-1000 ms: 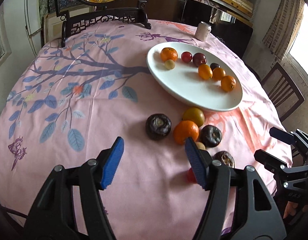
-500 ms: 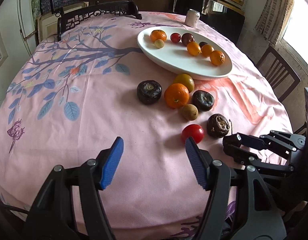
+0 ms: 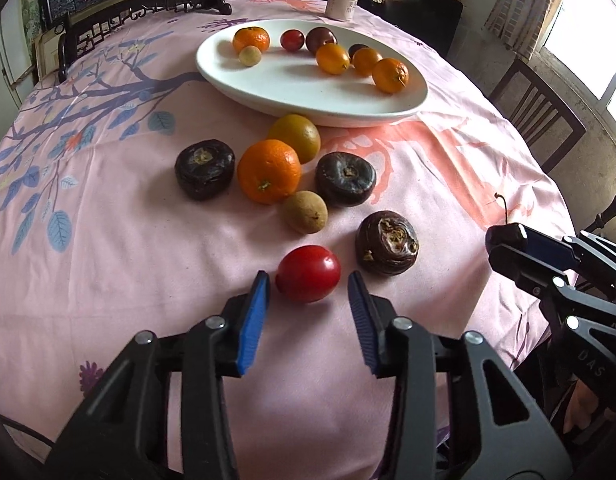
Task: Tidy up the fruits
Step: 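Grasp a dark cherry with the right tool while the left tool grasps a red tomato, then carry cherry and tomato onto the white plate and open both tools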
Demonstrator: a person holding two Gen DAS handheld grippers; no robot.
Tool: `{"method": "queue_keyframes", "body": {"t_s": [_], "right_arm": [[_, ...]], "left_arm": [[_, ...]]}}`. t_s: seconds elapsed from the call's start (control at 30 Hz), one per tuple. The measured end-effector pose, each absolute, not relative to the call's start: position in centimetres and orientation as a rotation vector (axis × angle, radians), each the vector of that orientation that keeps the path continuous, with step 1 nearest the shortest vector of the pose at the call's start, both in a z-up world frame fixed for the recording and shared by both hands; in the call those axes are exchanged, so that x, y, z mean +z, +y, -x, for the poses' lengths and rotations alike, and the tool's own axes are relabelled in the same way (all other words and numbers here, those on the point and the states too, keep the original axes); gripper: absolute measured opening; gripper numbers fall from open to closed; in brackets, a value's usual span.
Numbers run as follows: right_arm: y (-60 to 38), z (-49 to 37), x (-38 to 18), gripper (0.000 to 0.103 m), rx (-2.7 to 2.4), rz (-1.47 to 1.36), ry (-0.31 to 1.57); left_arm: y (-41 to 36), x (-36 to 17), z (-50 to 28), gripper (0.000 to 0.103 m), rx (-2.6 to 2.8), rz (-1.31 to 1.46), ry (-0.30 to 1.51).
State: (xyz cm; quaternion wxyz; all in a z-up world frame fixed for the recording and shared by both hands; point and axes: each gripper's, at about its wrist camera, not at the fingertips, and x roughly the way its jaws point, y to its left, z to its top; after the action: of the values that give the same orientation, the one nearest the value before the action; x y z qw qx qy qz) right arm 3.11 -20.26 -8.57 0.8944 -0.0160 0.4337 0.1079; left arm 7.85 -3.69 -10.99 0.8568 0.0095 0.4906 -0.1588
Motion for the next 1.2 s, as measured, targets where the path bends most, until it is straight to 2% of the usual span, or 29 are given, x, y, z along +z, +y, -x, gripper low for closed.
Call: {"method": "queue_keyframes", "body": {"t_s": [0.07,0.13,0.37,0.63,0.83,1.0,1.2], "right_arm": [[-20.6,-3.0,-8.5,0.028,0.222,0.025,0.895],[-20.7,-2.8,-8.4,0.028,0.223,0.023,0.890],[-21.0,-2.8,-8.4,0.028,0.226,0.005,0.881],[-21.4,-3.7,-8.6,0.028,0.245,-0.023,0.885],[-21.2,-6.2,-7.6,0.028,0.252,-0.005,0.867],[-20.6,-11.9,-4.1,0.028,0.269,0.036,0.780],[-19.2,-20.9,-3.8,0.028,0.244,0.144,0.776]], "left_arm": [[-3.9,-11.0,-8.1,0.038,-0.329,-0.018,1.016],[-3.9,-11.0,-8.4,0.032,-0.325,-0.009,1.007],[-3.6,-10.0,-7.5,0.032,-0.324,-0.008,0.976],[-2.5,-5.6,-8.0,0.032,-0.305,-0.028,0.878],[-2.2,-2.8,-13.8,0.032,-0.252,-0.050,0.869],[-4.4,-0.6,-21.0,0.032,-0.214,-0.075,0.881],[-6.8,-1.8,-28.5,0.032,-0.177,-0.076,0.962]]}}
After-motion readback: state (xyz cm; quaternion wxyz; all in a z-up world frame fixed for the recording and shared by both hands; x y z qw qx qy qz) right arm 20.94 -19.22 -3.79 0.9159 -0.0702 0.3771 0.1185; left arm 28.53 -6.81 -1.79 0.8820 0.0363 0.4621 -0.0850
